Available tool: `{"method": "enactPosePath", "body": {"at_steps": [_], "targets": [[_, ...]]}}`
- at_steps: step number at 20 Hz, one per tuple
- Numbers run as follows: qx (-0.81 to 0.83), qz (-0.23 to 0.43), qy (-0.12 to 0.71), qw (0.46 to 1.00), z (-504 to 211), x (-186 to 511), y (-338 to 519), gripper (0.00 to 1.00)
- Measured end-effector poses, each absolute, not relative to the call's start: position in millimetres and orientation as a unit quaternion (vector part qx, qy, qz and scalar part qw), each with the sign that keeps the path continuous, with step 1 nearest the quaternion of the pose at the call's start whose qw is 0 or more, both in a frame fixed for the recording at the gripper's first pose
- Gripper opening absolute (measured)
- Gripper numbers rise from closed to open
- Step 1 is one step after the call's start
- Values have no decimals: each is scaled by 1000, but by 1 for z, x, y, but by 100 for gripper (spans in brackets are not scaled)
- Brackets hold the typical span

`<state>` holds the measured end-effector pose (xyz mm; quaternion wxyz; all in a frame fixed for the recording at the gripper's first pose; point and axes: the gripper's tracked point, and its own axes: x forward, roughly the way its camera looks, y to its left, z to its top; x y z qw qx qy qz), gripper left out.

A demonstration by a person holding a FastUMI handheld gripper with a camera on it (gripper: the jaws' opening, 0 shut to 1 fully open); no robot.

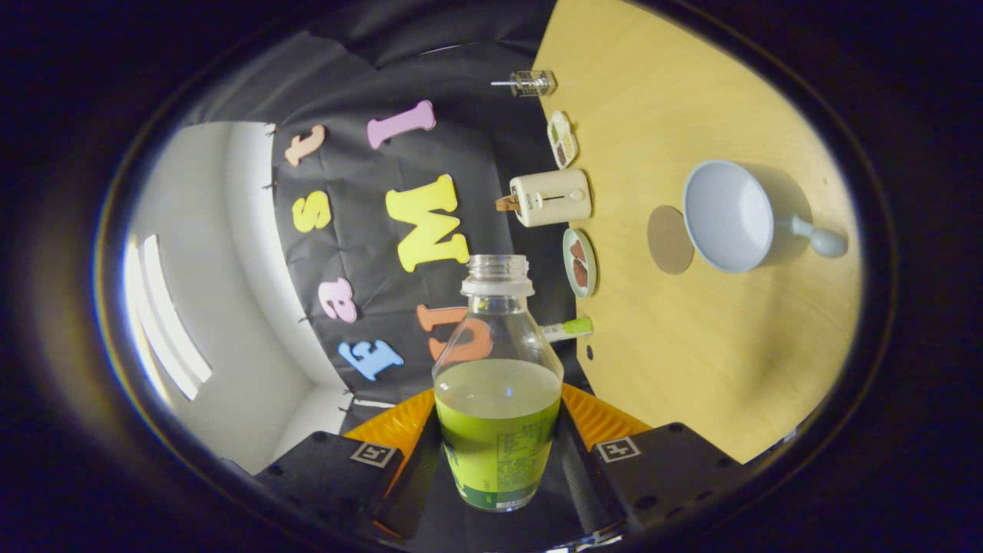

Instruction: Take the bottle from table, then pour the juice into the cup, finally place the bottle on the coaster

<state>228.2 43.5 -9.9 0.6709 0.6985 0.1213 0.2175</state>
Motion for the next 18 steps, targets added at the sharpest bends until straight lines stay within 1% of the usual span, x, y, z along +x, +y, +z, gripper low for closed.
{"method": "enactPosePath", "body": {"at_steps": [4, 7, 9, 11, 15, 18], "targets": [[659, 219, 103, 712, -2, 224, 43, 79], [573, 196, 91, 790, -2, 227, 38, 79], [489, 164, 96, 852, -11, 231, 32, 79], [407, 128, 95, 899, -21, 233, 18, 79], [320, 123, 63, 937, -11, 234, 17, 80], [202, 71, 47, 976, -16, 238, -4, 80]]}}
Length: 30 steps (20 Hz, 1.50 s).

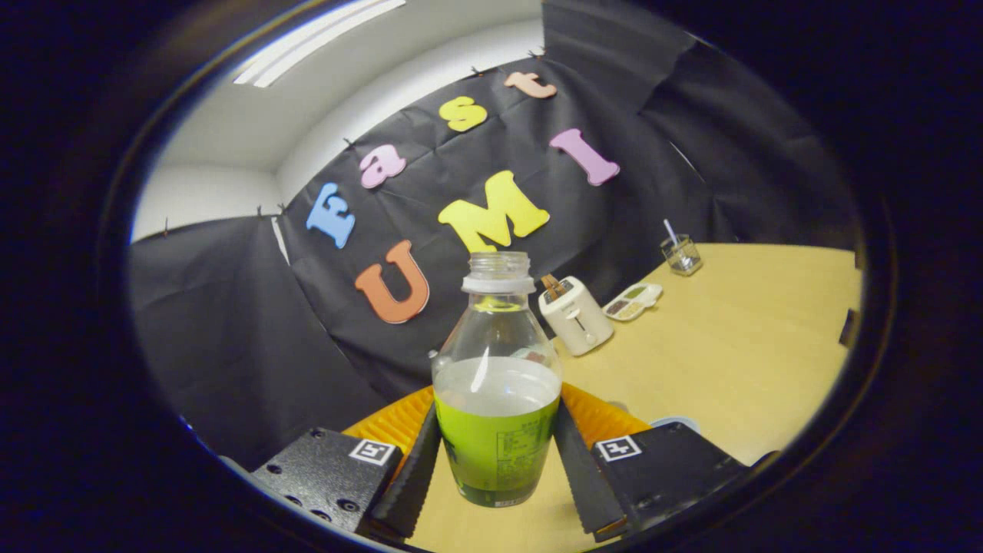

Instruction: Take the bottle from table, then pour the juice into the cup, finally place the bottle on the coaster

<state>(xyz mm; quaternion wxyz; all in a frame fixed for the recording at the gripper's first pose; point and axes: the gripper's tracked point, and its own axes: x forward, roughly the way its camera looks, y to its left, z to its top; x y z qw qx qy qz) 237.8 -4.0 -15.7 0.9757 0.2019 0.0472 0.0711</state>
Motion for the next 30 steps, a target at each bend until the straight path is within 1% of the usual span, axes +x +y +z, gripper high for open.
{"method": "enactPosePath", "body": {"at_steps": [3, 7, 12, 15, 18, 22, 26, 30], "targets": [[107, 8, 25, 994, -17, 248, -31, 80], [46, -28, 34, 998, -22, 270, -43, 80], [-18, -65, 26, 997, -21, 305, -43, 81], [-31, -62, 31, 997, -26, 336, -31, 81], [-34, -82, 33, 996, -43, 364, -24, 81], [-57, -84, 47, 994, -67, 397, -3, 81], [-66, -85, 62, 992, -87, 420, 1, 82], [-25, -75, 74, 994, -106, 431, 1, 82]]}}
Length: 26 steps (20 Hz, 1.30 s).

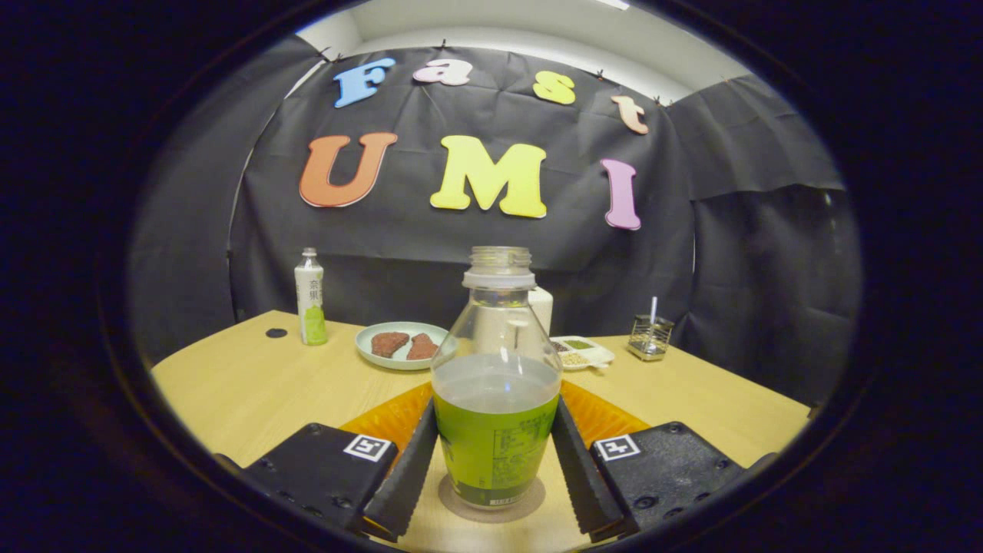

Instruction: Take the bottle from table, then pour the juice into the cup, finally place the bottle on the coaster

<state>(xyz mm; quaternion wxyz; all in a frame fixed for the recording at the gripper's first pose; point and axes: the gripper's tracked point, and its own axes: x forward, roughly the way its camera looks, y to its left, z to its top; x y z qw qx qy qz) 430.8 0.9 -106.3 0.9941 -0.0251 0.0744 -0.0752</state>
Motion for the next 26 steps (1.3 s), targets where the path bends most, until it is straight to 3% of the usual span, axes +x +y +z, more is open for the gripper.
{"method": "enactPosePath", "body": {"at_steps": [6, 11, 26], "targets": [[-29, -79, 66, 994, -107, 428, -6, 84], [-39, -81, 55, 994, -91, 413, -8, 100], [-8, -76, 20, 997, -21, 269, -4, 100]]}}
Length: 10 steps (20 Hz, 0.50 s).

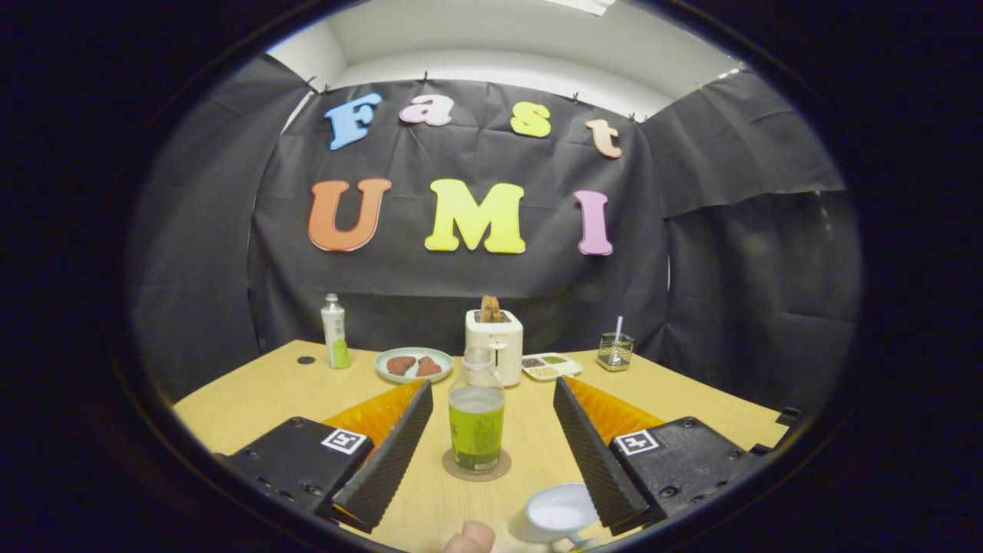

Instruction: Take the bottle from table, then pour the juice into the cup, finally place the bottle on the coaster

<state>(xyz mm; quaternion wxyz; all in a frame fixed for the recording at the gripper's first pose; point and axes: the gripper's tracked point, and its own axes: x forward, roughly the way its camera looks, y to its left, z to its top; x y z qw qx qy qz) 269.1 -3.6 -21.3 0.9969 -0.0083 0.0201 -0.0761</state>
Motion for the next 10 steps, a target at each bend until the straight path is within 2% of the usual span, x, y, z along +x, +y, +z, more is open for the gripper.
{"method": "enactPosePath", "body": {"at_steps": [5, 10], "targets": [[-14, -48, 38, 998, -10, 217, 2, 100], [-8, -46, 12, 999, 36, 150, -17, 100]]}}
